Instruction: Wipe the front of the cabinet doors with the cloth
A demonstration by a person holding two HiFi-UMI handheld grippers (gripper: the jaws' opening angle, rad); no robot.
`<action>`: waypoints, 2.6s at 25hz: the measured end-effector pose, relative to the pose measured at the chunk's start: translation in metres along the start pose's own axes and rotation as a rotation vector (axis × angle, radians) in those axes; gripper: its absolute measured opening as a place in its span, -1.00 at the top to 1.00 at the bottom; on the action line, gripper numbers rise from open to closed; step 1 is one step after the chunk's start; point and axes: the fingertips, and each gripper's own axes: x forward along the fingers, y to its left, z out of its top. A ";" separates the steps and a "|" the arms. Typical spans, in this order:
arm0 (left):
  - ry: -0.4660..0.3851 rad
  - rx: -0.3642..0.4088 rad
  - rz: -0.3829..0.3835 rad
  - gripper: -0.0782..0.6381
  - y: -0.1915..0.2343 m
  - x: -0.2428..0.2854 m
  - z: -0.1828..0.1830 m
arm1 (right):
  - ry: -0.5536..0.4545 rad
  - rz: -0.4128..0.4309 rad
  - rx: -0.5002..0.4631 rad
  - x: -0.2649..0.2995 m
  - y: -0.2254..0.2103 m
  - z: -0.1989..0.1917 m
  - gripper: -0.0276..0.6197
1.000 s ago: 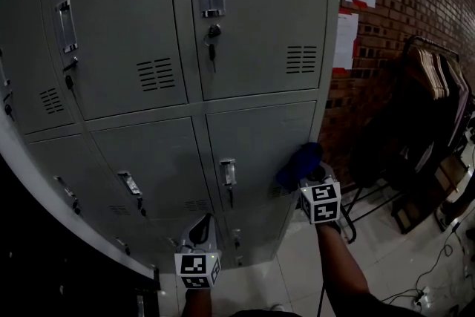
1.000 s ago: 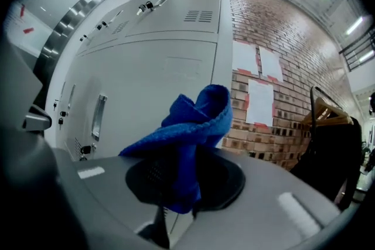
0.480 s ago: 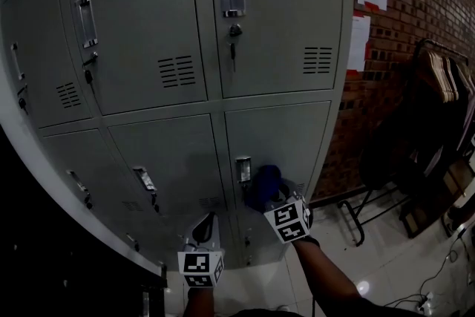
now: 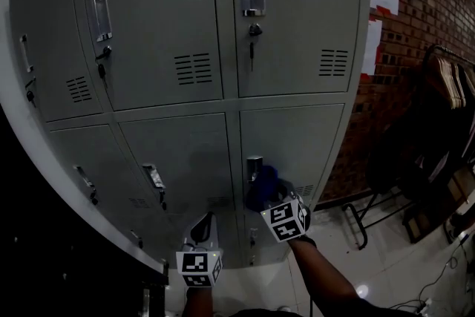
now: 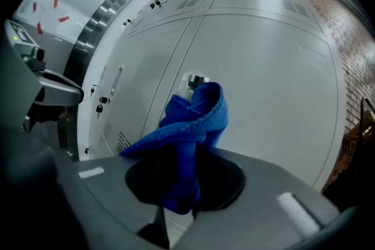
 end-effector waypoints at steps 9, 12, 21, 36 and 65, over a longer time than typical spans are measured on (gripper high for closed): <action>0.004 -0.010 -0.014 0.73 -0.007 0.007 -0.002 | 0.009 -0.062 0.045 -0.015 -0.038 -0.016 0.70; 0.007 -0.010 -0.031 0.73 -0.018 0.012 -0.004 | 0.030 -0.090 0.040 -0.020 -0.051 -0.027 0.69; 0.004 -0.009 -0.050 0.73 -0.038 0.027 -0.002 | 0.069 -0.163 0.044 -0.037 -0.098 -0.059 0.69; -0.001 -0.021 0.033 0.73 -0.013 0.029 0.002 | 0.088 -0.242 0.139 -0.059 -0.157 -0.102 0.68; 0.049 0.000 0.031 0.73 0.005 0.008 -0.017 | 0.257 -0.277 0.015 -0.039 -0.124 -0.169 0.68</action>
